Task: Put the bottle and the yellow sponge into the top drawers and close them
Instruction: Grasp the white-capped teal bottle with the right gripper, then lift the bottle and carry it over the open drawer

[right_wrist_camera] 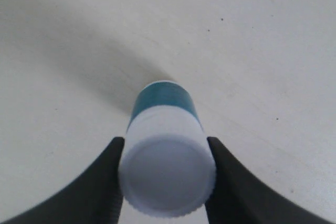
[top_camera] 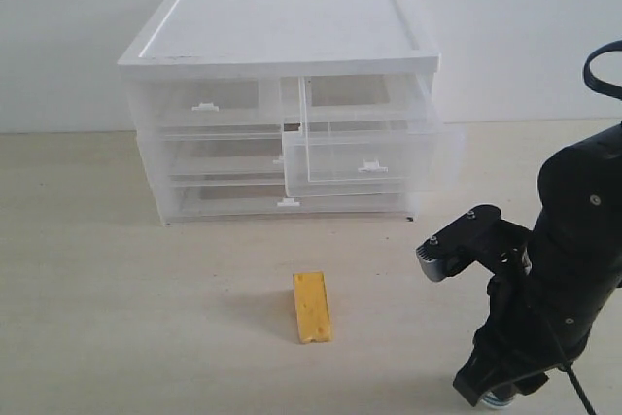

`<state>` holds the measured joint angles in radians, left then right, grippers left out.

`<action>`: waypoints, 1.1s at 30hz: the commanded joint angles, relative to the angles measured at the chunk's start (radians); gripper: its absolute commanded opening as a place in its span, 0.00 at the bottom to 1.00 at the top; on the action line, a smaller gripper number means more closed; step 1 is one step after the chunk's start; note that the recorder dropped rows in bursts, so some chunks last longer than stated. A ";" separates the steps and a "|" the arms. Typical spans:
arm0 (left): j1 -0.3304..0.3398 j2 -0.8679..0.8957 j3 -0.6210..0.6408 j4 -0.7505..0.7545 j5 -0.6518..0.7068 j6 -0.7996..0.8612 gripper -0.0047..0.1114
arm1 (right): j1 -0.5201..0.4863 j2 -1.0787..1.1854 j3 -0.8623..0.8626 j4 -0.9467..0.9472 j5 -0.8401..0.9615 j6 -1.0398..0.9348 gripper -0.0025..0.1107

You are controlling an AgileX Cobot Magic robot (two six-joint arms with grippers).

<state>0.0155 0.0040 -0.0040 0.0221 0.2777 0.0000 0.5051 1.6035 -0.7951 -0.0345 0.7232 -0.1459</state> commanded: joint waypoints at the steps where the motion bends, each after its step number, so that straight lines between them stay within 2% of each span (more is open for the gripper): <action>1: 0.004 -0.004 0.004 -0.007 -0.007 0.000 0.08 | -0.007 -0.016 0.002 -0.001 -0.002 -0.017 0.02; 12: 0.004 -0.004 0.004 -0.007 -0.007 0.000 0.08 | -0.007 -0.286 -0.005 0.072 0.007 -0.248 0.02; 17: 0.004 -0.004 0.004 -0.007 -0.007 0.000 0.08 | -0.007 -0.363 -0.062 0.103 0.044 -0.263 0.02; 26: 0.004 -0.004 0.004 -0.007 -0.007 0.000 0.08 | -0.007 -0.384 -0.266 0.191 0.110 -0.305 0.02; 33: 0.004 -0.004 0.004 -0.007 -0.007 0.000 0.08 | -0.007 -0.384 -0.315 0.213 0.020 -0.537 0.02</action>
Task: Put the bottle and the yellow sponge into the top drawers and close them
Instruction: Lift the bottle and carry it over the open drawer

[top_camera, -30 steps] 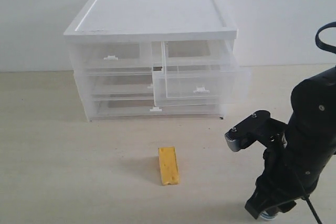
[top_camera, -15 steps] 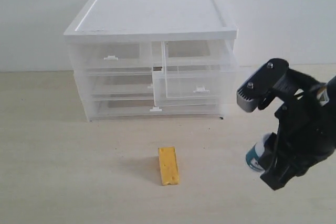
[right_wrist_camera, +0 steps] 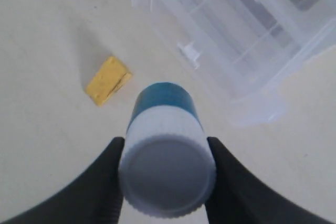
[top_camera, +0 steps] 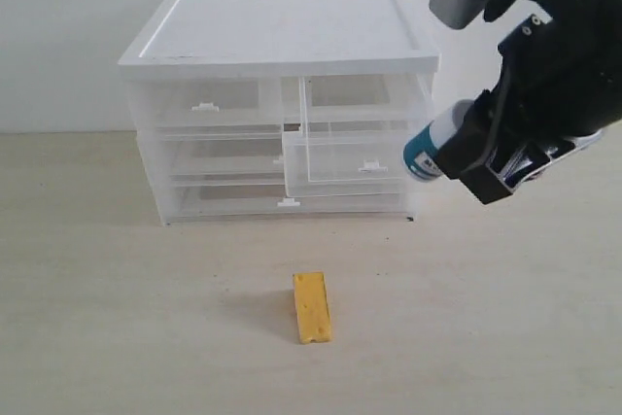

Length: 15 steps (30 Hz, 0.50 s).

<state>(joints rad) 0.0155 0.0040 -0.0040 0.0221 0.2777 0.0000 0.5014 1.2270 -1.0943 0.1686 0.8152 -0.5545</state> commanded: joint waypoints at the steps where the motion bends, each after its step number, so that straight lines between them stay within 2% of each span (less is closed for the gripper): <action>1: 0.004 -0.004 0.004 -0.007 -0.007 0.000 0.08 | -0.003 -0.004 -0.016 0.010 -0.102 -0.158 0.02; 5: 0.004 -0.004 0.004 -0.007 -0.007 0.000 0.08 | -0.004 0.023 -0.018 0.033 -0.224 -0.208 0.02; 10: 0.004 -0.004 0.004 -0.007 -0.007 0.000 0.08 | -0.024 0.127 -0.081 0.213 -0.271 -0.394 0.02; 12: 0.004 -0.004 0.004 -0.007 -0.007 0.000 0.08 | -0.064 0.152 -0.097 0.317 -0.266 -0.459 0.02; 15: 0.004 -0.004 0.004 -0.007 -0.007 0.000 0.08 | -0.197 0.198 -0.107 0.648 -0.195 -0.780 0.02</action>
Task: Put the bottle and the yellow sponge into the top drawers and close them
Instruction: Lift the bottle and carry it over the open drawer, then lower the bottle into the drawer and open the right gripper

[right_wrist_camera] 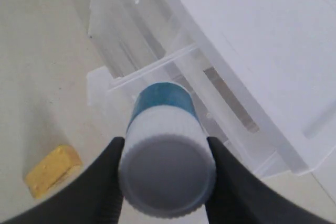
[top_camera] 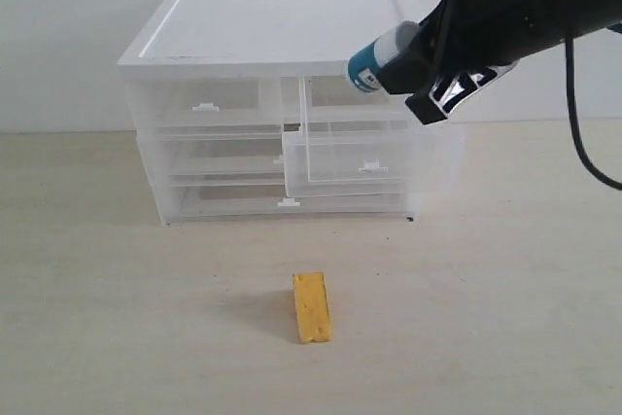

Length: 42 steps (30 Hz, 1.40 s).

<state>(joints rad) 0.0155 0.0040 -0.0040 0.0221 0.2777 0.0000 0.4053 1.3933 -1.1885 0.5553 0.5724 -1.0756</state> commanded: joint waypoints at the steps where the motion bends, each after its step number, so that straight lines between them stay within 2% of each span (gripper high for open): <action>1: 0.004 -0.004 0.004 -0.007 -0.007 0.000 0.08 | -0.133 0.048 -0.012 0.347 0.072 -0.341 0.02; 4: 0.004 -0.004 0.004 -0.007 -0.007 0.000 0.08 | -0.224 0.121 -0.020 0.619 0.201 -0.533 0.02; 6: 0.004 -0.004 0.004 -0.007 -0.007 0.000 0.08 | -0.255 0.191 -0.068 0.674 0.319 -0.542 0.02; 16: 0.004 -0.004 0.004 -0.007 -0.007 0.000 0.08 | -0.256 0.422 -0.238 0.662 0.379 -0.141 0.02; 26: 0.004 -0.004 0.004 -0.007 -0.007 0.000 0.08 | -0.256 0.465 -0.259 0.614 0.405 0.062 0.02; 32: 0.004 -0.004 0.004 -0.007 -0.007 0.000 0.08 | -0.256 0.465 -0.259 0.585 0.408 0.115 0.02; 35: 0.004 -0.004 0.004 -0.007 -0.007 0.000 0.08 | -0.256 0.465 -0.259 0.574 0.410 0.125 0.11; 39: 0.004 -0.004 0.004 -0.007 -0.007 0.000 0.08 | -0.256 0.465 -0.259 0.574 0.412 0.132 0.38; 40: 0.004 -0.004 0.004 -0.007 -0.007 0.000 0.08 | -0.256 0.465 -0.259 0.574 0.404 0.134 0.49; 42: 0.004 -0.004 0.004 -0.007 -0.007 0.000 0.08 | -0.256 0.465 -0.259 0.574 0.378 0.136 0.56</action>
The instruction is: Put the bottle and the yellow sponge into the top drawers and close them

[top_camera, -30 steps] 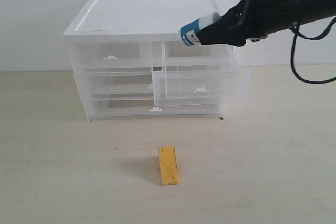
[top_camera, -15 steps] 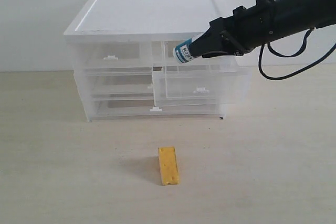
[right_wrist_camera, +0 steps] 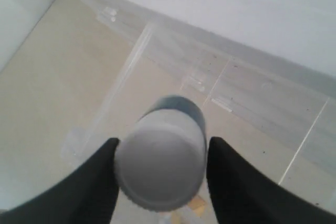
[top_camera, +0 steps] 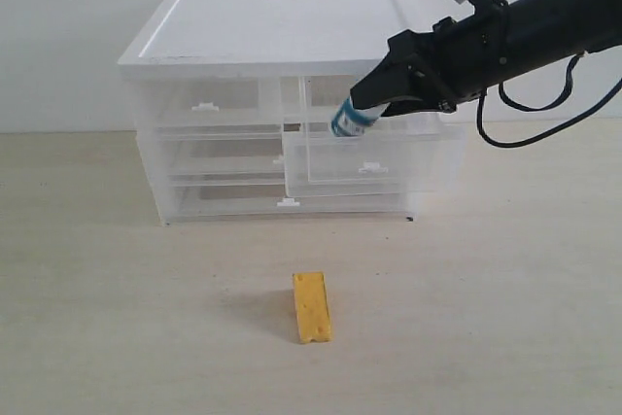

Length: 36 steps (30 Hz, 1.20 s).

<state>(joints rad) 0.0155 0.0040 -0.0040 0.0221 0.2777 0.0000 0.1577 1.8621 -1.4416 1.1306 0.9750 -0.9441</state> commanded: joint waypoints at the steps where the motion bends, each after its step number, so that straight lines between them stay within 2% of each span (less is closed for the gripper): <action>1: 0.004 -0.004 0.004 -0.007 -0.007 0.000 0.08 | -0.008 -0.003 -0.006 -0.001 -0.042 0.005 0.57; 8: 0.004 -0.004 0.004 -0.007 -0.007 0.000 0.08 | -0.008 -0.066 -0.007 -0.003 -0.083 -0.034 0.57; 11: 0.004 -0.004 0.004 -0.007 -0.007 0.000 0.08 | -0.008 -0.139 -0.007 -0.083 -0.065 -0.039 0.54; 12: 0.004 -0.004 0.004 -0.007 -0.007 0.000 0.08 | -0.008 -0.151 -0.006 -0.115 -0.062 -0.033 0.50; 16: 0.004 -0.004 0.004 -0.007 -0.007 0.000 0.08 | -0.006 -0.207 -0.004 -0.320 -0.060 0.057 0.04; 17: 0.004 -0.004 0.004 -0.007 -0.007 0.000 0.08 | -0.001 -0.217 0.002 -0.335 -0.073 0.066 0.02; 24: 0.004 -0.004 0.004 -0.007 -0.007 0.000 0.08 | 0.125 -0.322 0.093 -0.627 -0.339 0.286 0.02; 26: 0.004 -0.004 0.004 -0.007 -0.007 0.000 0.08 | 0.173 -0.341 0.123 -0.661 -0.393 0.315 0.02; 31: 0.004 -0.004 0.004 -0.007 -0.007 0.000 0.08 | 0.248 -0.332 0.134 -0.627 -0.357 0.307 0.02; 36: 0.004 -0.004 0.004 -0.007 -0.007 0.000 0.08 | 0.273 -0.308 0.134 -0.623 -0.341 0.304 0.02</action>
<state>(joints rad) 0.0155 0.0040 -0.0040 0.0221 0.2777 0.0000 0.4242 1.5428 -1.3126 0.5055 0.6291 -0.6372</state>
